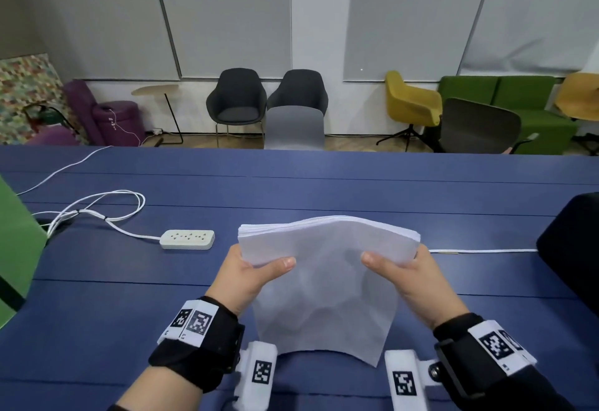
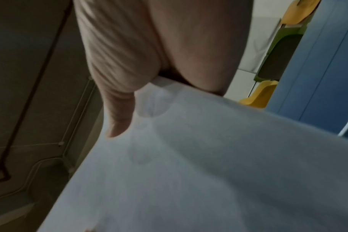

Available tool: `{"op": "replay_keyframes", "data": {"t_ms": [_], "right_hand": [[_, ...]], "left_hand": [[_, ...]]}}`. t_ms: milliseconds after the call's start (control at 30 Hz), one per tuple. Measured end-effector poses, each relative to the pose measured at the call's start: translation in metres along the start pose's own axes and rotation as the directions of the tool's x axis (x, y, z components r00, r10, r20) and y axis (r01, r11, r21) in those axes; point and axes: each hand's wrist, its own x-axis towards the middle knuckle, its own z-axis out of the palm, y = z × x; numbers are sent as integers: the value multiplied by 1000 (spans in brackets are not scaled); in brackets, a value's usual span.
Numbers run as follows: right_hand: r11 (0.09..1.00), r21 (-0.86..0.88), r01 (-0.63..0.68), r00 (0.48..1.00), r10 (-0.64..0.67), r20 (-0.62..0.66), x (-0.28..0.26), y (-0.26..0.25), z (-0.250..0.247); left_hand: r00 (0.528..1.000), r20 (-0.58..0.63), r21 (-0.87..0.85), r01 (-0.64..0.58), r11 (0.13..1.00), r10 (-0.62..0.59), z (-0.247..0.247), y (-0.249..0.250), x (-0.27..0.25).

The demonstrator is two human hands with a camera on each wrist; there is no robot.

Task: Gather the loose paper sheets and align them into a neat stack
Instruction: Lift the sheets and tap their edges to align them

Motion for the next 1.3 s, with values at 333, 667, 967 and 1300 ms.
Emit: {"op": "replay_keyframes", "data": {"t_ms": [333,667,967,1300], "right_hand": [[995,0,-102,994,102,-23,3,8,-5],[991,-79,-106,993,110,51,3,29,1],[999,-39,-34,999,33,-15,7,18,7],[997,15,-69,997,70,-44,10,39,21]], "left_hand": [[999,-20,9,43,999,-43,4,-4,3],[996,24,-1,92,996,-91,-14,-14,-2],[998,61,79,0,997,-5,-20,2,4],[987,97,43,128,991,-132,-34,-24,12]]}}
